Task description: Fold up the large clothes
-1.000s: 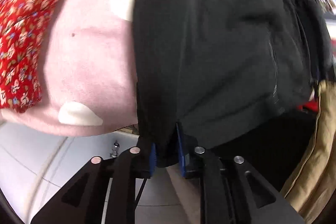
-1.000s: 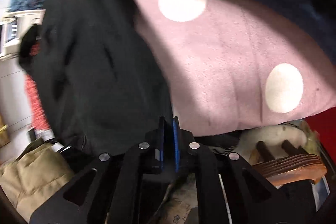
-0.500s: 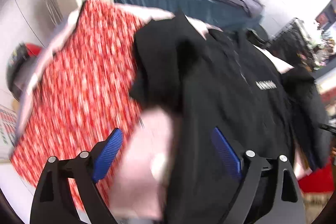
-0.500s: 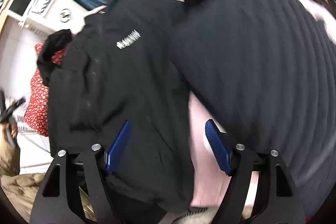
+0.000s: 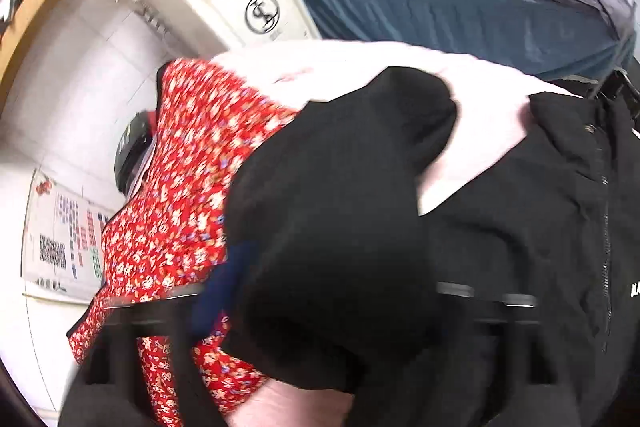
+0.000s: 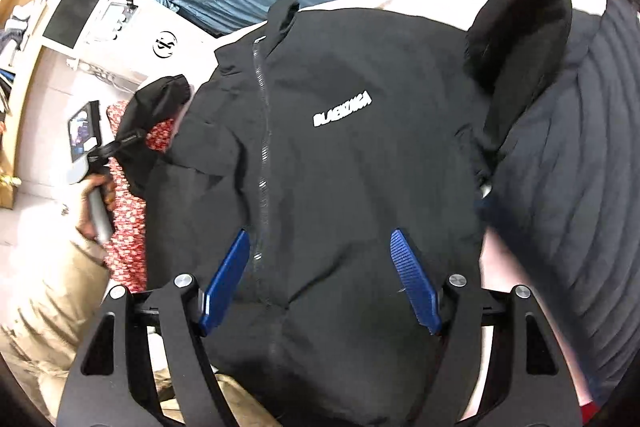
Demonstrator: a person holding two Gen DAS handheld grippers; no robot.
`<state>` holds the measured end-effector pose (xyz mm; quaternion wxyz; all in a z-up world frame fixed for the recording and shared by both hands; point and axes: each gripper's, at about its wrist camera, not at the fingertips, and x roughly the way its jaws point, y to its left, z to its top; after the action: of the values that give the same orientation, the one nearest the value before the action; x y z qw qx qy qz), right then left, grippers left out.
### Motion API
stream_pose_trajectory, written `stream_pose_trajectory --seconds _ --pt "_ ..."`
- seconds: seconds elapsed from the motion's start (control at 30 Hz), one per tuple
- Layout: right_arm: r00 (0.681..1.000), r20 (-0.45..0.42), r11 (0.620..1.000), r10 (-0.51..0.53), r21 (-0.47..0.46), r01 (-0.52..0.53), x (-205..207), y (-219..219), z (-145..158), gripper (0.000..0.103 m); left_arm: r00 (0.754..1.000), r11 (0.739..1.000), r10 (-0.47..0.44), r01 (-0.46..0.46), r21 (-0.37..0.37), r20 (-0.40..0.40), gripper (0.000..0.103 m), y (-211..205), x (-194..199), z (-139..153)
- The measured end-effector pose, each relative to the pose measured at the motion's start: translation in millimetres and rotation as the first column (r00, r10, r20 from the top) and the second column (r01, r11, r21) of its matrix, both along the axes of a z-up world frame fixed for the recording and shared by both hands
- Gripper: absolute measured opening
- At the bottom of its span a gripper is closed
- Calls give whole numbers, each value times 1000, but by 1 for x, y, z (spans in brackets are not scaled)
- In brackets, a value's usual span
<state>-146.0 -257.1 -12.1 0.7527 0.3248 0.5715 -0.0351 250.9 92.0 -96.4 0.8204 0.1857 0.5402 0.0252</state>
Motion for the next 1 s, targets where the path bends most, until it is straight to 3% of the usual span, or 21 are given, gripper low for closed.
stream_pose_trajectory --seconds 0.03,0.1,0.17,0.27,0.33,0.43,0.47,0.5,0.53,0.57,0.6,0.67,0.7,0.73,0.8,0.87,0.93,0.97,1.0 --pt "1000 -4 1000 -3 -1 3 -5 0 0 73 1000 999 10 -11 -41 -15 16 12 2 6" --pt "1000 -9 1000 -21 -7 21 -9 -1 -3 73 1000 991 15 -13 -134 13 6 36 -1 30" --pt "998 -8 998 -57 8 57 -14 -8 -7 73 997 979 29 -14 -201 73 5 63 -7 66" --pt "995 5 995 -99 25 99 -11 -15 -9 73 977 937 84 -11 -350 194 5 113 -19 135" --pt "996 22 996 -90 26 90 -2 -13 -8 73 951 903 126 9 -430 284 5 146 -28 180" --pt "998 43 999 -51 15 51 13 -5 -6 73 901 868 120 109 -485 417 5 171 -36 200" --pt "998 50 999 -30 18 30 21 1 -7 73 895 867 112 125 -483 432 9 175 -33 196" --pt "999 52 1000 -14 25 12 26 7 -10 73 904 873 113 107 -475 412 20 180 -23 183" --pt "999 49 999 -2 35 0 30 11 -13 73 928 897 177 -15 -441 329 30 191 -4 152" --pt "999 36 998 22 53 -23 37 19 -20 73 936 905 241 -120 -409 259 56 200 7 130" --pt "999 24 997 38 62 -39 41 23 -25 73 940 896 281 -184 -404 196 65 208 15 109" --pt "998 1 995 59 77 -59 46 30 -34 73 922 837 386 -340 -428 23 66 236 20 60" --pt "998 -5 995 64 80 -64 46 33 -37 73 908 807 419 -380 -452 -16 67 245 16 49" --pt "998 -10 994 68 81 -67 46 36 -39 73 885 758 463 -427 -493 -55 71 257 8 37" --pt "998 -15 995 58 88 -56 42 38 -45 73 848 703 522 -488 -518 -90 84 271 -10 26" --pt "999 -29 995 32 93 -29 37 35 -50 73 828 670 550 -517 -533 -112 84 279 -27 22" --pt "999 -43 995 -5 99 9 32 30 -54 73 842 686 532 -489 -539 -88 84 272 -35 33" --pt "999 -46 994 -18 106 23 33 29 -55 73 856 708 513 -464 -532 -63 84 266 -38 41" --pt "998 -48 993 -30 114 35 31 27 -57 73 880 751 474 -417 -511 -21 84 253 -40 53"
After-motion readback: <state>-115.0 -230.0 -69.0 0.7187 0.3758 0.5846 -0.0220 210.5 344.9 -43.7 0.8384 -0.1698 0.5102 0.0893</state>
